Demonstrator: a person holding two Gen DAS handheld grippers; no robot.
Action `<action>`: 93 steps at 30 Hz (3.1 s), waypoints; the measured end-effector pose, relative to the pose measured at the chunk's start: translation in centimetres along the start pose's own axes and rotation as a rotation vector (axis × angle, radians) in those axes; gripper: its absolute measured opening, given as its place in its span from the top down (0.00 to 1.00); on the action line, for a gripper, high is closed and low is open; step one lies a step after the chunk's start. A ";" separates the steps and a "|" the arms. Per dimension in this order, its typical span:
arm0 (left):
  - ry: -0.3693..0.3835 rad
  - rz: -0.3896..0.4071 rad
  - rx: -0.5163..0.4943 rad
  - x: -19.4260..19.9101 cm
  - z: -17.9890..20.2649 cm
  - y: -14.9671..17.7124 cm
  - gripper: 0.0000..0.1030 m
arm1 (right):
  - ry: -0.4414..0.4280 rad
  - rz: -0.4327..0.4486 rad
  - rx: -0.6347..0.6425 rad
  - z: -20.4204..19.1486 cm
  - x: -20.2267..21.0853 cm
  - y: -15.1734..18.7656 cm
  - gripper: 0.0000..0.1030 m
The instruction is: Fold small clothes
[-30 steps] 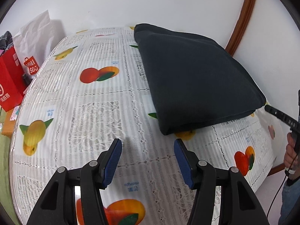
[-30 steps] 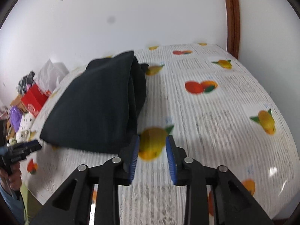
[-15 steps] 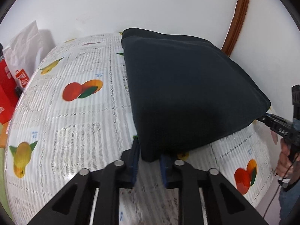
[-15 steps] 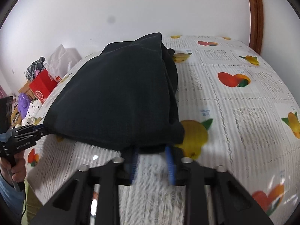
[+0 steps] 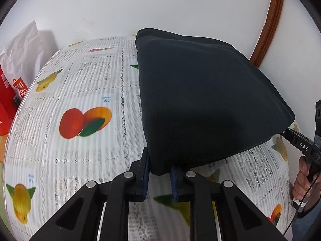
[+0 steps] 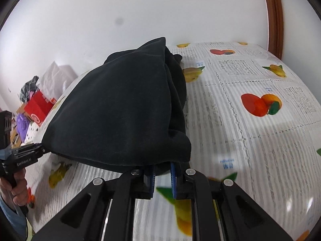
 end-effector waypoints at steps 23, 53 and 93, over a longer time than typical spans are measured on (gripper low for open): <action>-0.002 -0.028 0.025 0.1 -0.3 0.2 0.84 | 0.047 0.011 -0.033 0.3 0.2 -0.3 0.93; -0.093 0.174 0.032 15.3 3.9 1.3 0.31 | 0.281 0.165 -0.022 -3.3 16.9 0.8 0.35; -0.163 0.328 0.009 26.2 7.4 4.8 0.05 | 0.410 0.214 0.047 -5.7 27.8 6.4 0.00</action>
Point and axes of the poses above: each gripper's, at about its wrist camera, not at the fingertips, and x roughly against the way its jaws point, z to its right, y to its underside, the point moved 9 cm from there along -x, roughly the way its jaws point, and after that the axes turned 4 degrees about -x, right-handed, at the moved point
